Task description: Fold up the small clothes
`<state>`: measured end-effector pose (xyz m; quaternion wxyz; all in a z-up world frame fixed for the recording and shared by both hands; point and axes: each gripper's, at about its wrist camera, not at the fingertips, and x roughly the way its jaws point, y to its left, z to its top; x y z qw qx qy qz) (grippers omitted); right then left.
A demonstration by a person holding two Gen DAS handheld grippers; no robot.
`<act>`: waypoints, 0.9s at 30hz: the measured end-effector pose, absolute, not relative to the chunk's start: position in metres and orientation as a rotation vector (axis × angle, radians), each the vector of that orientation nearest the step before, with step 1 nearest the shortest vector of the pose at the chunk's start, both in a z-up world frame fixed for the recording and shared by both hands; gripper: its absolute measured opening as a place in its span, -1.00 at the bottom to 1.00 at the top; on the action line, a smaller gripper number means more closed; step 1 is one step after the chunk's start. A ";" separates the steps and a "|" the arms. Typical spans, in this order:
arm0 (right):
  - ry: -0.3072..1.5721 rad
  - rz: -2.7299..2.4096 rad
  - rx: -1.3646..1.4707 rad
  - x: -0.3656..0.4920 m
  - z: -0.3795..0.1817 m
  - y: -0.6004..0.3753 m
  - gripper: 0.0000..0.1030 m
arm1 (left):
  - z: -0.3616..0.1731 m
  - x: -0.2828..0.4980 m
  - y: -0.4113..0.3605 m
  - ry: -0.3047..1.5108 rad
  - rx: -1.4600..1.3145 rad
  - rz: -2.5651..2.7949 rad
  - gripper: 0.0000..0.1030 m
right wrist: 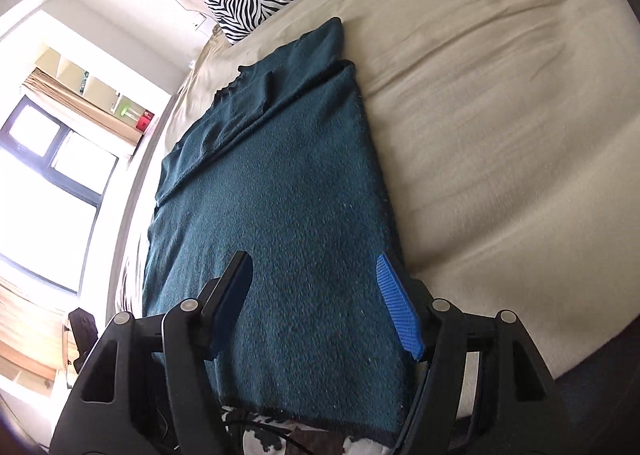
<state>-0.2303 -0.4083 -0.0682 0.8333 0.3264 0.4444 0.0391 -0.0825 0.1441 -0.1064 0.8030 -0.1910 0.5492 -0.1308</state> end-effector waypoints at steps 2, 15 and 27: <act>0.946 0.079 0.695 -0.243 -0.068 -0.410 0.25 | -0.109 -0.086 0.144 1.191 -0.415 -0.291 0.18; 1.044 -0.011 0.737 -0.303 -0.076 -0.434 0.23 | -0.115 -0.089 0.151 1.235 -0.437 -0.308 -0.46; 1.171 -0.016 0.737 -0.303 -0.096 -0.427 0.13 | -0.114 -0.092 0.142 1.262 -0.366 -0.335 -0.80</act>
